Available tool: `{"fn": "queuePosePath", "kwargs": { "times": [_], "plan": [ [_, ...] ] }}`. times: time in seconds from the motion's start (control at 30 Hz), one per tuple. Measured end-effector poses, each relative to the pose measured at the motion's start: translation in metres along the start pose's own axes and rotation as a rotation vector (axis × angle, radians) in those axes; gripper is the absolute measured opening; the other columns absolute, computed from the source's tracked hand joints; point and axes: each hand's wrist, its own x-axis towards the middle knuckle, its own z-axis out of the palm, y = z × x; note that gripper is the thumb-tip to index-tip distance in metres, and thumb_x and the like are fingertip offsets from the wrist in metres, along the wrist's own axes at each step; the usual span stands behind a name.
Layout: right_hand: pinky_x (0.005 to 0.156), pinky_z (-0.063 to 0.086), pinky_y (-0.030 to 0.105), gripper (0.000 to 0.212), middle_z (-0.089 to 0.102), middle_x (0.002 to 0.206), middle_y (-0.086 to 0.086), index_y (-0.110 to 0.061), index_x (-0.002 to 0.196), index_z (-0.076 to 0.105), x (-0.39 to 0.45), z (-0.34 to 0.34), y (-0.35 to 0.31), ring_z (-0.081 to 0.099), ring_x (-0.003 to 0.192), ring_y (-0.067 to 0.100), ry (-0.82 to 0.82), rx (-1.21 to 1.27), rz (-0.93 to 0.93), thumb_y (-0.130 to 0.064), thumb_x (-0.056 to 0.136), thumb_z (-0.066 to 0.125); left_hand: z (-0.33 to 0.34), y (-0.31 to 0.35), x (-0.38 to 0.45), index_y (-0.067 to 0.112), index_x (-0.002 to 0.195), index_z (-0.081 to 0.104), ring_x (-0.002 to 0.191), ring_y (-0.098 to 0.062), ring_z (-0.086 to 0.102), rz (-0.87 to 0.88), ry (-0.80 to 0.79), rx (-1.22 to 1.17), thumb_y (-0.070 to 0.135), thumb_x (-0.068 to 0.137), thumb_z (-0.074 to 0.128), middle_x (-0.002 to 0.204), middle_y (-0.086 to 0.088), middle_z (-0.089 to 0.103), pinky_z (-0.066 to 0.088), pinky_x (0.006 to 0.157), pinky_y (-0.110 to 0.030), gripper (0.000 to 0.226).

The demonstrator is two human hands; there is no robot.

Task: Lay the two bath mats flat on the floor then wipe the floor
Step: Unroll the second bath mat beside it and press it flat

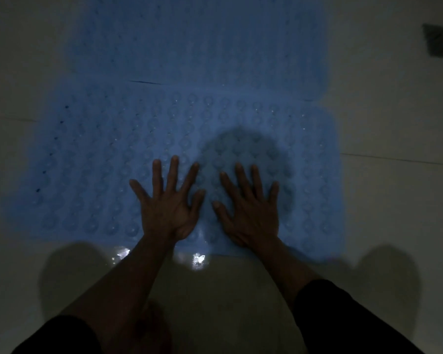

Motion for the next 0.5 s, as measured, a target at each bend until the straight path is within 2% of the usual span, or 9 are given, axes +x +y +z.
{"fn": "queuePosePath", "kwargs": {
  "times": [0.1,0.2,0.33,0.5],
  "plan": [
    [0.116,0.008,0.062,0.072,0.008,0.165,-0.003,-0.037,0.155,0.018,-0.012,-0.006,0.016,0.002,0.152,0.023,0.033,0.034,0.061,-0.064,0.091,0.035,0.001,0.018,-0.001,0.039,0.157,0.006,0.152,-0.031,-0.007,0.053,0.034,0.024,0.069,0.095,0.015,0.166,-0.003,0.001,0.002,0.111,-0.072,0.070],
    [0.115,0.008,0.064,0.072,0.005,0.165,-0.002,-0.036,0.155,0.015,-0.030,-0.014,0.061,0.000,0.152,0.025,0.076,-0.013,0.237,-0.064,0.091,0.032,0.002,0.060,0.003,0.038,0.157,0.011,0.152,-0.033,-0.003,0.189,0.026,0.015,0.071,0.093,0.018,0.166,-0.002,0.003,0.005,0.111,-0.073,0.072],
    [0.113,0.007,0.068,0.071,-0.009,0.164,-0.007,-0.039,0.155,0.000,-0.039,-0.018,0.109,-0.013,0.151,0.022,-0.012,0.002,0.393,-0.065,0.093,0.025,0.010,0.107,0.011,0.043,0.155,0.001,0.151,-0.032,-0.011,0.223,-0.016,0.029,0.072,0.093,0.016,0.166,0.002,-0.006,0.002,0.109,-0.074,0.070],
    [0.114,0.005,0.066,0.075,-0.005,0.165,-0.008,-0.041,0.155,0.003,-0.035,-0.019,0.106,-0.011,0.151,0.023,0.011,0.036,0.399,-0.069,0.091,0.029,0.015,0.114,0.014,0.047,0.153,-0.007,0.150,-0.030,-0.018,0.182,-0.035,0.031,0.074,0.094,0.018,0.165,0.005,-0.012,-0.002,0.109,-0.075,0.070]
  ]
}}
